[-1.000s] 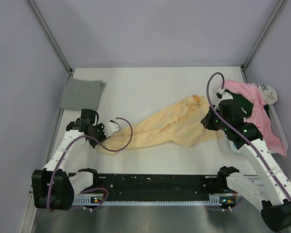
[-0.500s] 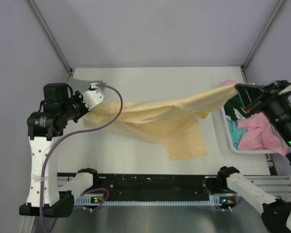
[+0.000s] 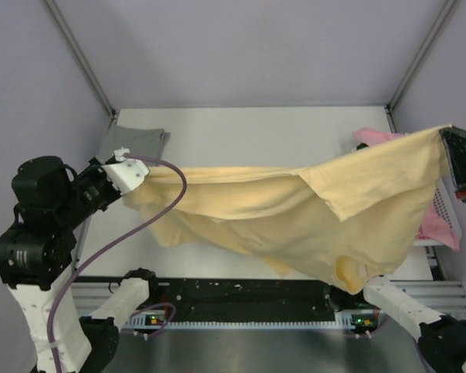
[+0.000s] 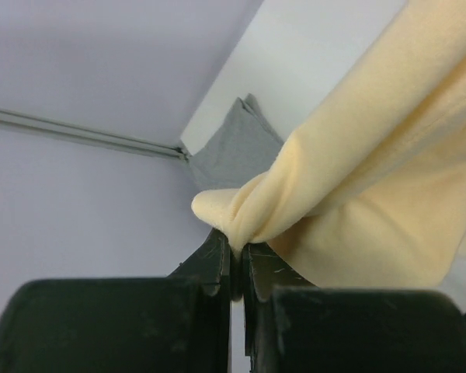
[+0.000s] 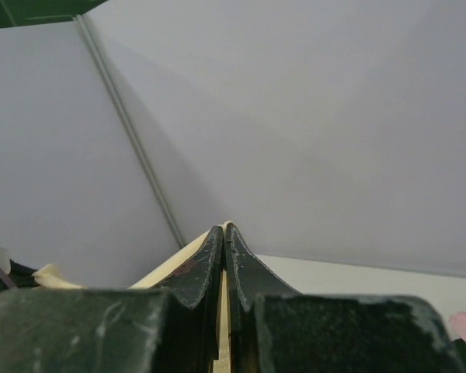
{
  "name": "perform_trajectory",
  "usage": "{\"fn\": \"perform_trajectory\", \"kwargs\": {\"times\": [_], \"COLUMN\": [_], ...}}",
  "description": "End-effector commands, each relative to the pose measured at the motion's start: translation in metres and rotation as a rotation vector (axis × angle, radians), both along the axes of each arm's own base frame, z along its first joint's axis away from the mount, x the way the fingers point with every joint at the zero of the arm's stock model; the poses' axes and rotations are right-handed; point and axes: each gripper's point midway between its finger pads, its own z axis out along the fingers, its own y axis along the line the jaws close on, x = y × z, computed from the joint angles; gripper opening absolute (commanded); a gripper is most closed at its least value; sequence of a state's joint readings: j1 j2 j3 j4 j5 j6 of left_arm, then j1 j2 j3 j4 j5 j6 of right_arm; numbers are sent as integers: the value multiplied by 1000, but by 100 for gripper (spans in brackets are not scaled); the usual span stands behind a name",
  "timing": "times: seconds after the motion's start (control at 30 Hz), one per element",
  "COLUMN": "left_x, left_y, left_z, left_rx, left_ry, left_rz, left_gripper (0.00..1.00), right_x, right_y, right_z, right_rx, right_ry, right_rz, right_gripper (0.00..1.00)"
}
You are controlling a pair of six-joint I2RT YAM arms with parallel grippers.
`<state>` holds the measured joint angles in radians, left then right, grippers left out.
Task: Fold and stack the t-shirts
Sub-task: Flatten out the tshirt
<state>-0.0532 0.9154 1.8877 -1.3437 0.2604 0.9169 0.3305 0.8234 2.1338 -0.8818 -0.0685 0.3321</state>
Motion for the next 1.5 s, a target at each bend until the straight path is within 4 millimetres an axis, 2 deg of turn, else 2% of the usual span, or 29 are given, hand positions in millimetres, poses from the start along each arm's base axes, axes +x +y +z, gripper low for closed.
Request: {"fn": "perform_trajectory", "kwargs": {"times": [0.0,0.1,0.23,0.33,0.4,0.47,0.5,0.53,0.57,0.6,0.63,0.67,0.7,0.73,0.8,0.87,0.9,1.03,1.1,1.17,1.27,1.43,1.47], "left_x": [27,65,118,167,204,246,270,285,300,309,311,310,307,301,286,262,244,173,134,117,109,103,109], "left_y": [-1,0,-11,-14,-11,-5,-2,3,6,6,5,1,-4,-8,-15,-20,-22,-18,-7,5,18,24,27], "left_z": [-73,-101,-158,-206,-231,-251,-252,-258,-264,-270,-274,-276,-278,-277,-275,-275,-271,-299,-331,-352,-374,-404,-409], "left_rx": [-31,-39,-72,-94,-112,-134,-146,-152,-163,-162,-164,-169,-181,-181,-164,-121,-88,94,188,278,358,399,413], "left_ry": [334,408,559,669,690,694,678,686,696,716,736,750,760,762,741,735,724,771,837,847,840,857,837], "left_rz": [36,73,55,88,148,236,277,327,371,385,374,349,313,276,181,84,21,-185,-242,-258,-250,-248,-234], "left_gripper": [0,0,0,2,9,23,30,39,48,55,59,85,97,98,99,98,98,86,84,87,92,95,95], "right_x": [148,237,356,439,485,522,536,546,552,551,548,541,532,521,491,453,430,349,310,282,250,222,220], "right_y": [18,28,47,47,51,59,60,59,58,57,58,57,57,55,48,44,39,37,37,39,48,43,44], "right_z": [-25,-50,-93,-147,-186,-226,-248,-267,-292,-305,-320,-331,-337,-348,-363,-375,-406,-449,-476,-499,-534,-579,-583], "right_rx": [-79,-133,-130,-135,-149,-169,-166,-166,-179,-194,-214,-231,-256,-278,-302,-318,-336,-388,-410,-423,-426,-441,-431], "right_ry": [197,281,386,467,511,556,592,622,669,699,738,773,798,843,932,1006,1089,1214,1276,1316,1363,1458,1461], "right_rz": [-174,-282,-266,-311,-315,-279,-274,-285,-297,-297,-292,-283,-270,-271,-281,-277,-285,-286,-278,-270,-225,-259,-260], "right_gripper": [0,0,0,0,0,0,4,22,49,61,67,70,73,76,77,77,77,75,75,74,70,68,68]}}
